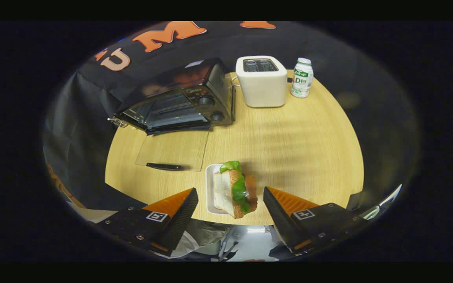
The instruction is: Open the toaster oven, put the food inside, and close the toaster oven door.
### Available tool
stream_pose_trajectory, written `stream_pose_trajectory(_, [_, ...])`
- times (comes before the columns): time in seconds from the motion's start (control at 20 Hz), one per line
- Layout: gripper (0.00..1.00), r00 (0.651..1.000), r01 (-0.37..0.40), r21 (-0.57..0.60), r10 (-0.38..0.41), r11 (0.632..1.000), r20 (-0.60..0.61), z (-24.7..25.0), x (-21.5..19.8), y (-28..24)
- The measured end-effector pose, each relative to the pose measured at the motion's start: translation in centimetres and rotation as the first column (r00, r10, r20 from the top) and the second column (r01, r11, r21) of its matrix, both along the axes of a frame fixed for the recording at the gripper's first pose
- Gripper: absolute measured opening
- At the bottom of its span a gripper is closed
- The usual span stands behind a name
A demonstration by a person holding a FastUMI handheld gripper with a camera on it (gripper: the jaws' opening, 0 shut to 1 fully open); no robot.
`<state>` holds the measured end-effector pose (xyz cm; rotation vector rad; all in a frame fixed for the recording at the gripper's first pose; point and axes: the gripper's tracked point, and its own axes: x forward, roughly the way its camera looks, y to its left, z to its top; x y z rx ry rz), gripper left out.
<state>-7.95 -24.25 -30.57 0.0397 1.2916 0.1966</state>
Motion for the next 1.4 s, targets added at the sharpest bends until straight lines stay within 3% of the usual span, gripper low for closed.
stream_pose_trajectory(0.35, [0.98,0.986,0.012,0.089,0.003,0.996,-0.167,-5.2,-0.4,0.4])
stream_pose_trajectory(0.5, [0.76,0.98,0.011,0.087,0.007,0.996,-0.198,-6.0,-0.8,0.2])
stream_pose_trajectory(0.7, [0.4,0.993,0.068,0.133,-0.055,0.989,-0.101,-4.0,1.4,0.8])
stream_pose_trajectory(1.0, [0.32,0.99,0.118,0.195,-0.13,0.974,0.051,2.1,3.1,2.4])
stream_pose_trajectory(1.2, [0.32,0.955,0.227,0.3,-0.271,0.927,0.116,4.2,4.5,4.6])
stream_pose_trajectory(1.4, [0.32,0.877,0.36,0.456,-0.462,0.814,0.13,3.6,6.7,8.0])
